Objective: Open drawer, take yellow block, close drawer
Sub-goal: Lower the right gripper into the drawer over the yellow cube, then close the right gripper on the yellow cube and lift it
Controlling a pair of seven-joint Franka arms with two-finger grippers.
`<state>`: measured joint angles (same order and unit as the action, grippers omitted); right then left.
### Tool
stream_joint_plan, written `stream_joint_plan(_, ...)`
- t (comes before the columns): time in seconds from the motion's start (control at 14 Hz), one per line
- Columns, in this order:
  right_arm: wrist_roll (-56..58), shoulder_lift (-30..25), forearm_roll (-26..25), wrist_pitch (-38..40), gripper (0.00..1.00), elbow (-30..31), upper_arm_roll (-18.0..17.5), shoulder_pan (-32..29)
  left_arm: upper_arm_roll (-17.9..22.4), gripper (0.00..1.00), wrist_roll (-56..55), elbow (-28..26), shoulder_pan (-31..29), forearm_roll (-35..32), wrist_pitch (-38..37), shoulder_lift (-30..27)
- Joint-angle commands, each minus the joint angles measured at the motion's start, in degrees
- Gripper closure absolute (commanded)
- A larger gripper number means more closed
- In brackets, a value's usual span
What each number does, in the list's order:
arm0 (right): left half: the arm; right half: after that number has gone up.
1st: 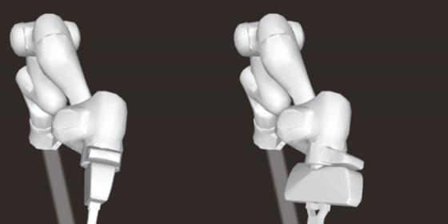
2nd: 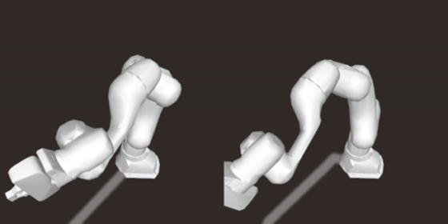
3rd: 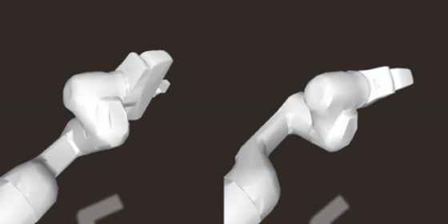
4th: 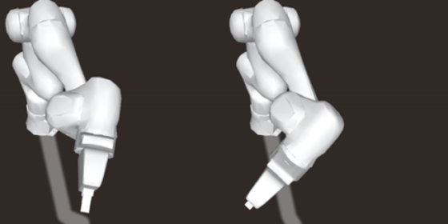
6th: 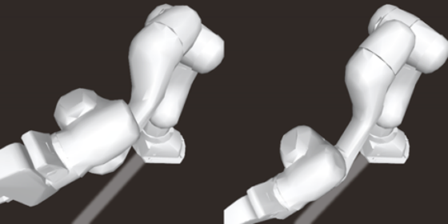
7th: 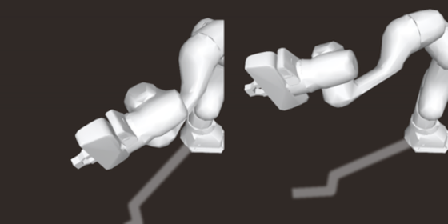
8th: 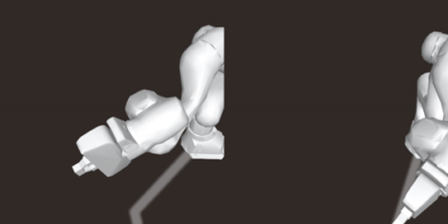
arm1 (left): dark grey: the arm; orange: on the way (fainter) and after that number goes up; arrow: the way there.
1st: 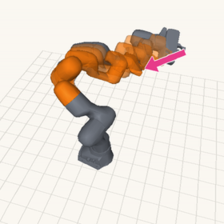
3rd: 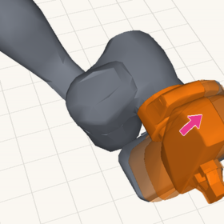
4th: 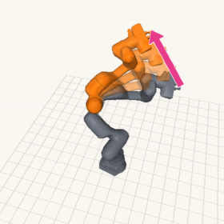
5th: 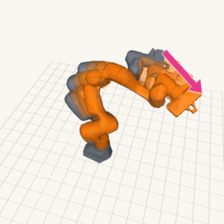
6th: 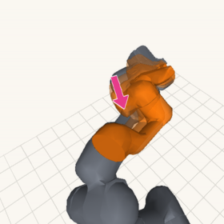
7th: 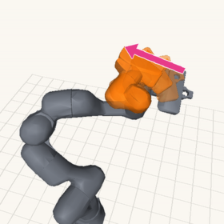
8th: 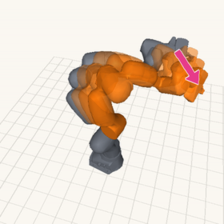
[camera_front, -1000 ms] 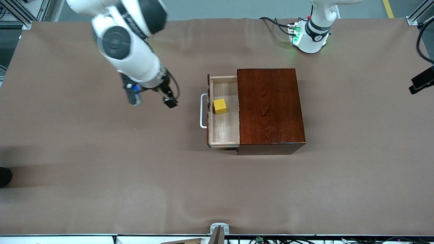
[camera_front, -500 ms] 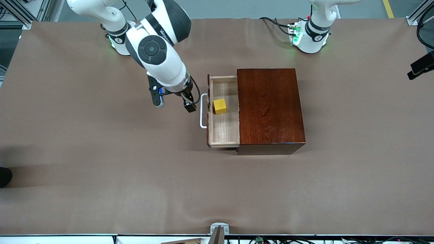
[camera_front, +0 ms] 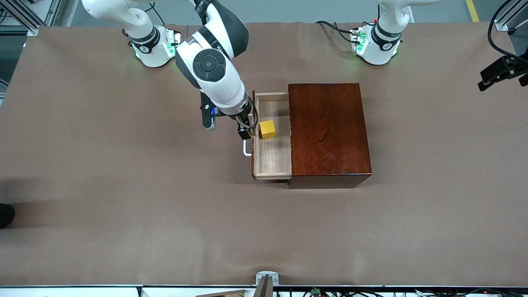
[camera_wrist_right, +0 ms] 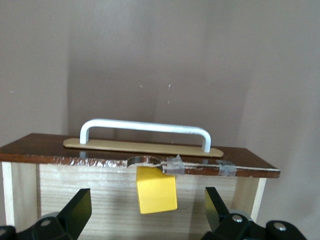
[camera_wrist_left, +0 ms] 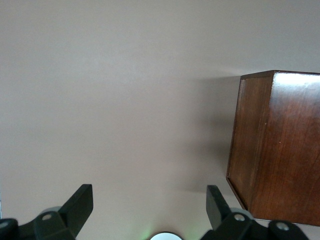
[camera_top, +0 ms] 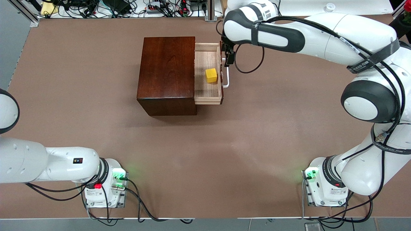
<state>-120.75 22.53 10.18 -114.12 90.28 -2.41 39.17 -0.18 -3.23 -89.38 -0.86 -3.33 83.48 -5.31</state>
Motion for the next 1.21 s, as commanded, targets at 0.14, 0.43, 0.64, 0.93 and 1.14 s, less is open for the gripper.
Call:
stream_joint_plan(0.14, -3.5, 5.1, -0.6, -4.1, 0.00, -2.7, 0.6, 3.9, 0.1, 0.00, 4.8, -0.6, -0.6, 0.8, -0.8, -1.0)
stream_joint_plan(0.43, -3.6, 7.1, -1.6, -4.5, 0.00, -2.7, 0.6, 5.3, -0.4, 0.00, 3.6, 0.3, -0.4, 1.1, -0.9, -1.0)
stream_joint_plan(0.64, -3.6, 9.0, -2.6, -4.4, 0.00, -2.7, 0.6, 7.0, -0.5, 0.00, 1.2, 0.3, -0.1, 2.7, -0.9, -0.9)
stream_joint_plan(0.93, -3.6, 10.6, -3.4, -6.1, 0.00, -2.7, 0.6, 7.8, -2.2, 0.00, -2.7, 0.3, 0.2, 4.5, -0.4, -0.1)
stream_joint_plan(1.14, -3.8, 10.6, -5.2, -5.7, 0.62, -2.7, 0.6, 8.3, -2.5, 0.00, -2.8, 0.2, 0.2, 4.5, 0.1, 0.0)
